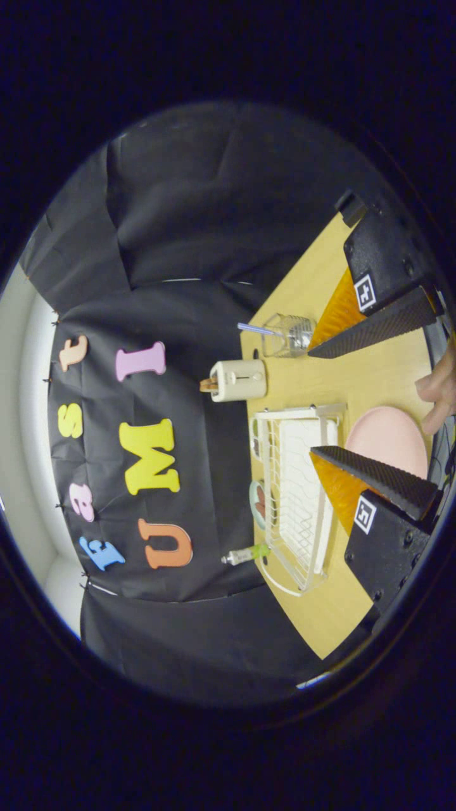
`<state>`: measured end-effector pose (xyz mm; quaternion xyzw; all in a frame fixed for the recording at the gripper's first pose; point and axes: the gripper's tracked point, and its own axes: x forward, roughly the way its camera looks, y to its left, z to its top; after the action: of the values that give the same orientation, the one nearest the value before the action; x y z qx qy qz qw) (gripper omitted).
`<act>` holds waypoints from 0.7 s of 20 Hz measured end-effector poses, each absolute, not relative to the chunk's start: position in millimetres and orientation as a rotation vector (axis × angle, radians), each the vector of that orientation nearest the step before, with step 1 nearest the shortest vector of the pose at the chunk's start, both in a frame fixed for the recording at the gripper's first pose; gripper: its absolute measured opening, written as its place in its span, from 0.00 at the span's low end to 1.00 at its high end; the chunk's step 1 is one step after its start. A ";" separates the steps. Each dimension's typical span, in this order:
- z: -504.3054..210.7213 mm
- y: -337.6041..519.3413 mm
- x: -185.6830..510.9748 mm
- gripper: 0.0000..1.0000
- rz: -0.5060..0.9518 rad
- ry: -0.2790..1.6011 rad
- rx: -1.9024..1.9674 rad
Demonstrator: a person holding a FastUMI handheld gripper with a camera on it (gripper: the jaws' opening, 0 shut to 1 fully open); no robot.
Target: Take the plate from the dish rack, then take the spoon from the basket and place it into the plate.
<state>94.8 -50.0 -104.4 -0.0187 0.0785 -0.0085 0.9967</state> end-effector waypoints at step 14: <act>-47.3 -150.7 175.9 1.00 -0.151 0.059 -0.111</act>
<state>175.9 -150.7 -47.3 -0.0554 0.0296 -0.0756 0.9952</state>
